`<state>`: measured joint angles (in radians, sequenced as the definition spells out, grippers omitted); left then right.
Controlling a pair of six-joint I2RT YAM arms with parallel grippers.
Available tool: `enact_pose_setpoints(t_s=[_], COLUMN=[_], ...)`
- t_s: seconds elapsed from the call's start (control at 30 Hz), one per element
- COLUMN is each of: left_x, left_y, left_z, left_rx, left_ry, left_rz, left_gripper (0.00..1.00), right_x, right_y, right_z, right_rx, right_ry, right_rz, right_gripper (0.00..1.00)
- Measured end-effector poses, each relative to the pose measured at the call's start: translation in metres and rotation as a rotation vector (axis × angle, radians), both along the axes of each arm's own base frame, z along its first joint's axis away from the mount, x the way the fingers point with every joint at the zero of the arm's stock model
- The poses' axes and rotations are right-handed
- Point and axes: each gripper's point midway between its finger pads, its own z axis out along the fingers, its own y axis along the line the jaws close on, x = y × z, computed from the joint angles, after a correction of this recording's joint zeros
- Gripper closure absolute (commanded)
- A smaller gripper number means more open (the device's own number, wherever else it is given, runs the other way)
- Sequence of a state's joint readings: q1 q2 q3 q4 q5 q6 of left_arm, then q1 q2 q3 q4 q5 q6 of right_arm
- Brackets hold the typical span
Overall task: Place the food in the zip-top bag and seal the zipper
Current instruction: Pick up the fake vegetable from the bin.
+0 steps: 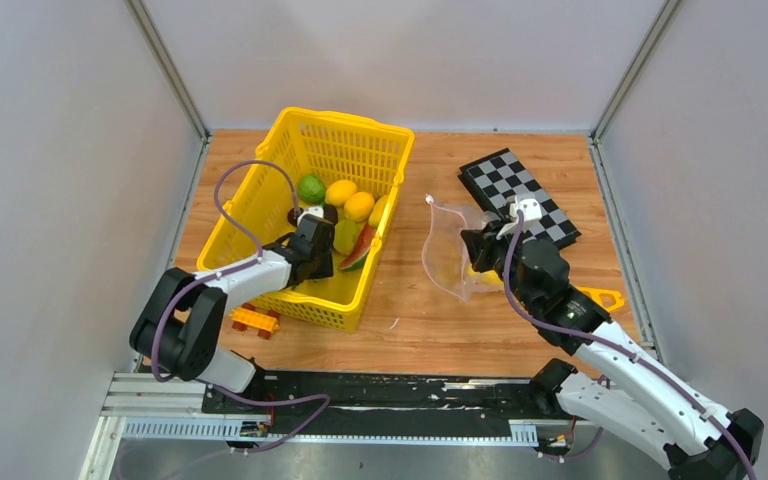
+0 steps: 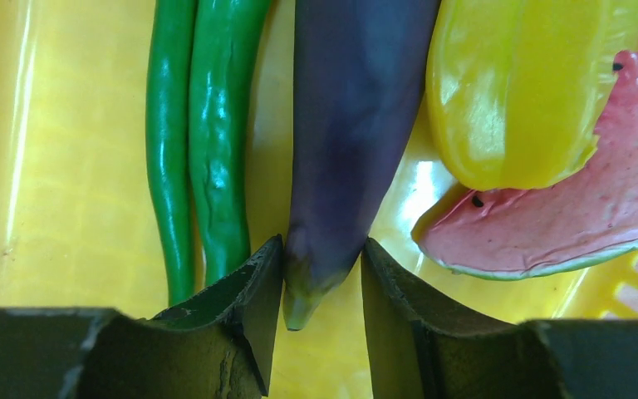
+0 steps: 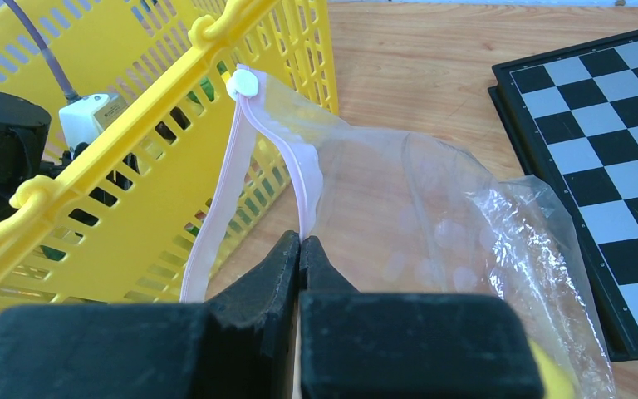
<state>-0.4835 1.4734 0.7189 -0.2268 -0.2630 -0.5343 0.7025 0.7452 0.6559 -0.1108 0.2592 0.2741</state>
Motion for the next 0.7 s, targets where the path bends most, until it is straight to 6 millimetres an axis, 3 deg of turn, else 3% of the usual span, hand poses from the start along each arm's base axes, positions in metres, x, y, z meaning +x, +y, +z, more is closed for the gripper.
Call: enact_pose_setpoints(t_s=[0.37,0.7], left_x=[0.001,-0.003], left_y=[-0.002,0.003], left_z=[0.005,0.037], left_rx=[-0.025,-0.047], left_ry=[-0.025,-0.101], left_rz=[-0.001,0.007], left_gripper=[0.69,0.74], right_x=[0.0,0.001], right_y=[0.0,0.002], right_z=[-0.001,-0.005], right_rx=[-0.004,-0.011], right_ry=[0.004,0.015], right_rz=[0.0,0.004], right_gripper=[1.0,1.0])
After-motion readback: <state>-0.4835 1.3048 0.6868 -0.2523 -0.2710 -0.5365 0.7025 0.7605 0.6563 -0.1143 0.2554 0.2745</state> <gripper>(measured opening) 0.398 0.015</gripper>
